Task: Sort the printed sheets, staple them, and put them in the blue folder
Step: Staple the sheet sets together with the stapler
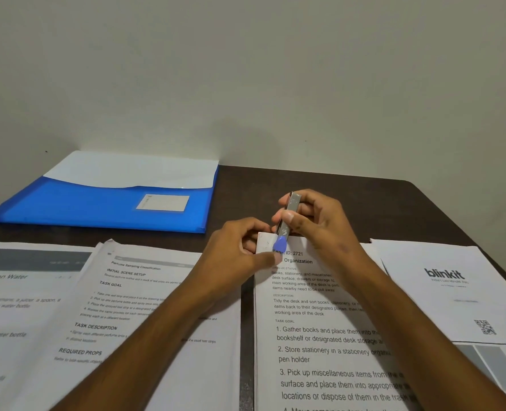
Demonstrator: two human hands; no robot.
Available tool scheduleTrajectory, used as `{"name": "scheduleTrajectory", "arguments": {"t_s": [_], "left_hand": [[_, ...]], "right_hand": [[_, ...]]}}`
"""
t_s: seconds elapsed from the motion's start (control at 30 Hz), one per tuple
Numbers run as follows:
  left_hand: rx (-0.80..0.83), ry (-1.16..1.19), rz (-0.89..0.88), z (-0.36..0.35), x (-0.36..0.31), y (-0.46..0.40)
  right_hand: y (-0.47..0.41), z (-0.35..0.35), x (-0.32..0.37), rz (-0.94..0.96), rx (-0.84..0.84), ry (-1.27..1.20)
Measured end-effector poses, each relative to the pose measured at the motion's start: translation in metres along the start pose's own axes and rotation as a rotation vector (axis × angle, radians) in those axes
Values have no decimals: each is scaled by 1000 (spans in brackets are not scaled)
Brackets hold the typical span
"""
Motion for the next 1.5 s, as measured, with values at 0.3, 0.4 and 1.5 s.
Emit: {"name": "scheduleTrajectory", "arguments": {"t_s": [0.3, 0.4, 1.5], "left_hand": [[8, -3, 18, -3, -3, 3], [25, 34, 57, -3, 0, 3], [-4, -11, -13, -2, 2, 2]], "right_hand": [[4, -1, 4, -14, 58, -44], [3, 3, 5, -32, 80, -11], [6, 0, -6, 41, 154, 141]]}}
Point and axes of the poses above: each hand's wrist, its own y-axis away from the middle knuckle, its own z-axis out of the back of the hand, x = y × z, the point moved 4 cm from there along -y, towards the middle knuckle, and after that the axes turned 13 degrees about -x, right-handed, at the moved point
